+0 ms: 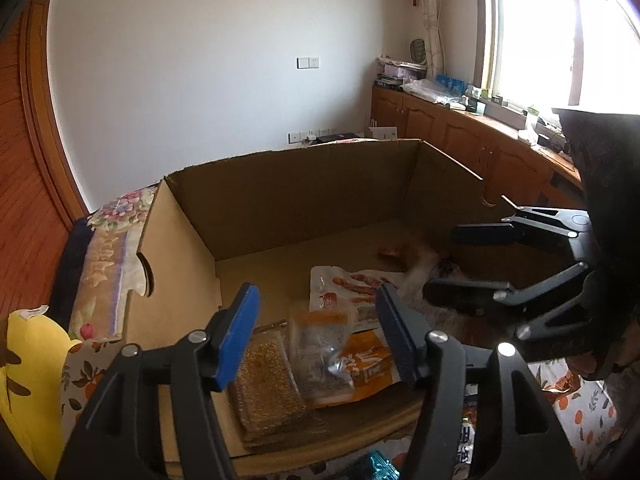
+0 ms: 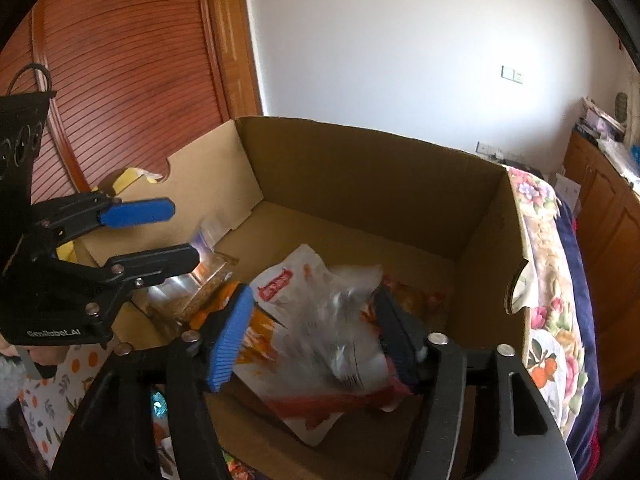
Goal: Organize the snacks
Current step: 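Lower the right tool onto the copper-wrapped candy while the left tool approaches the white-and-blue pouch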
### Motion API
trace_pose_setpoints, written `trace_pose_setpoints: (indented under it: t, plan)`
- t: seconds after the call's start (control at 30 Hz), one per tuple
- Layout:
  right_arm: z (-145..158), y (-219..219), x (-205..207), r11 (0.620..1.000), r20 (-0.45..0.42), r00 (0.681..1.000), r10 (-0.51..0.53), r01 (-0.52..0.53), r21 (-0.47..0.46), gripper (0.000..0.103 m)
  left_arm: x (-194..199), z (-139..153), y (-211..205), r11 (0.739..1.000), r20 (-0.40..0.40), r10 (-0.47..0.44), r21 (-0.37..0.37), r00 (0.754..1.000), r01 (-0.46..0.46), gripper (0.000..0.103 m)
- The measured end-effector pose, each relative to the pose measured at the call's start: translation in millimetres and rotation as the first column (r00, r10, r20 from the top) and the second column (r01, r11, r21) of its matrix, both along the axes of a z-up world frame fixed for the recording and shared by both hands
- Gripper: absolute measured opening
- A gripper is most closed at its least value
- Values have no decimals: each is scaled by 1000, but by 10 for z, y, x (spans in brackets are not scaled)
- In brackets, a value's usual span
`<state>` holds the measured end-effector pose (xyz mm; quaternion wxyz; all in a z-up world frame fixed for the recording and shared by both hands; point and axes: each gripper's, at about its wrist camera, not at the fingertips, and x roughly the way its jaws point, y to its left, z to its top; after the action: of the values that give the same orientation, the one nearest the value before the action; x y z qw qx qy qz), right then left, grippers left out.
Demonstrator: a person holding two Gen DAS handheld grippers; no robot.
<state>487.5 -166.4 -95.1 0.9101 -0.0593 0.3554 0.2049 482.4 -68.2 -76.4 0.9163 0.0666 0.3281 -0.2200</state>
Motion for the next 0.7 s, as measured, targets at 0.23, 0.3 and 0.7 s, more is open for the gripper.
trace_pose_setpoints:
  t: [0.23,0.3,0.7]
  plan:
    - [213,-99,-250,1000,51,999,-16,14,23,72,-199,148,-32,999,13,-24,22,1000,23,63]
    - [293,-163,-416,999,73,997,-28,26,24,72,-317,201,-43,999,30,-37,24,999,36,63]
    - [148,-646,-1360,991,29,990,-136,135,8,72,-1096,127,-176,994,30,-106,16,994,106,63]
